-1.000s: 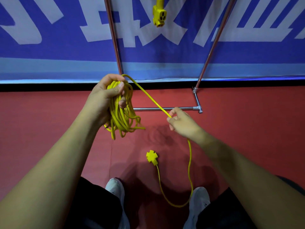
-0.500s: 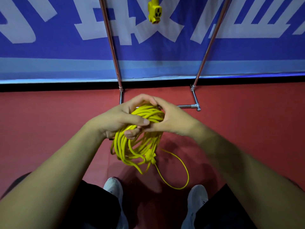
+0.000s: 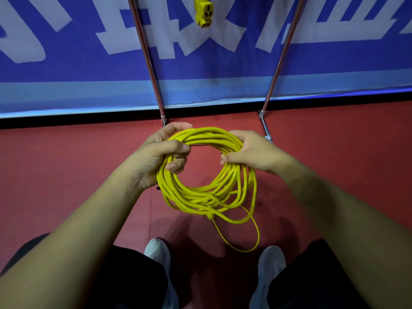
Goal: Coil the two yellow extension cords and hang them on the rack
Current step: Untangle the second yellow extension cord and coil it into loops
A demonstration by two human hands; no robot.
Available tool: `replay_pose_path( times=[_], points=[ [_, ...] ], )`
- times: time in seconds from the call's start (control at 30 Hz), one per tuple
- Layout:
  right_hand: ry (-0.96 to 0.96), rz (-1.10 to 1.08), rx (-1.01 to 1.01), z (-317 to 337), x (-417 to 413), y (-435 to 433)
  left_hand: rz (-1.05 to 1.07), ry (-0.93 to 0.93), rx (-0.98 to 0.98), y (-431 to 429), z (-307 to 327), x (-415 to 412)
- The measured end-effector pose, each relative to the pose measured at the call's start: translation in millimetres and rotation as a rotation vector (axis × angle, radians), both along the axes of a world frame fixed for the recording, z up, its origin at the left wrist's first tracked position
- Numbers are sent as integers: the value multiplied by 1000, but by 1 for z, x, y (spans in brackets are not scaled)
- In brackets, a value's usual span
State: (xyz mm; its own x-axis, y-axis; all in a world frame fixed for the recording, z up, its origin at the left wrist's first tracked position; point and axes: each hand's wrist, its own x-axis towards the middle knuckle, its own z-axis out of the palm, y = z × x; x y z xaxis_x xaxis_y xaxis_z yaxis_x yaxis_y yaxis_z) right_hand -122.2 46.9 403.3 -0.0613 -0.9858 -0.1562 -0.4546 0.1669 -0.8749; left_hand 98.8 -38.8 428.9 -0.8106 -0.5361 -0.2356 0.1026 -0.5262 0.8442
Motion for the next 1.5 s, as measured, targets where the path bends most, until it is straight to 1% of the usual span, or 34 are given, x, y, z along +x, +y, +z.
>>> replay_pose_path(
  times=[0.07, 0.13, 0.2, 0.27, 0.33, 0.4, 0.53, 0.57, 0.67, 0.73, 0.77, 0.87, 0.9, 0.93, 1.0, 1.03, 1.1, 1.2, 1.3, 1.37, 1.43, 1.5],
  points=[
    [-160, -16, 20, 5, -4, 2, 17, 1, -20, -5, 0, 6],
    [-165, -6, -13, 13, -8, 3, 13, 8, -26, -6, 0, 7],
    [-76, 29, -61, 19, -11, 5, 1, 17, -43, -3, -2, 5],
    [-8, 51, -108, 22, -11, 7, -43, -7, -130, -3, -6, 3],
    [70, 77, -165, 25, -8, 9, -150, -116, -294, -3, -7, 7],
    [160, 142, -208, 31, -6, 11, -255, -200, -391, -5, -5, 13],
    [344, 302, -200, 43, 1, 13, -320, -186, -382, -5, 2, 14],
    [379, 329, -187, 45, 5, 14, -320, -213, -407, -5, 4, 14],
    [413, 360, -183, 51, 10, 14, -316, -357, -638, -7, 13, 15],
    [427, 345, -177, 54, 9, 13, -341, -359, -757, -4, 19, 14],
    [442, 345, -166, 54, 10, 13, -359, -358, -765, -2, 20, 13],
    [532, 368, -161, 51, 21, 11, -387, -363, -681, 8, 16, 3],
    [546, 358, -174, 49, 24, 10, -402, -377, -696, 12, 14, -2],
    [535, 325, -189, 47, 26, 9, -408, -380, -720, 15, 11, -6],
    [458, 212, -222, 44, 24, 8, -319, -379, -729, 18, 9, -13],
    [410, 162, -239, 42, 20, 7, -240, -367, -699, 18, 9, -15],
    [337, 104, -244, 38, 11, 4, -101, -287, -586, 17, 8, -17],
    [240, 34, -129, 30, -3, -1, 11, -141, -422, 15, 4, -17],
    [164, 46, -25, 24, -13, 0, 62, -61, -292, 17, -1, -16],
    [125, 44, -38, 25, -13, 1, 43, -81, -310, 15, -1, -13],
    [96, 42, -73, 27, -9, 3, -41, -178, -424, 10, 4, -7],
    [118, 67, -106, 30, -7, 3, -184, -282, -556, 5, 10, -1]
  ],
)
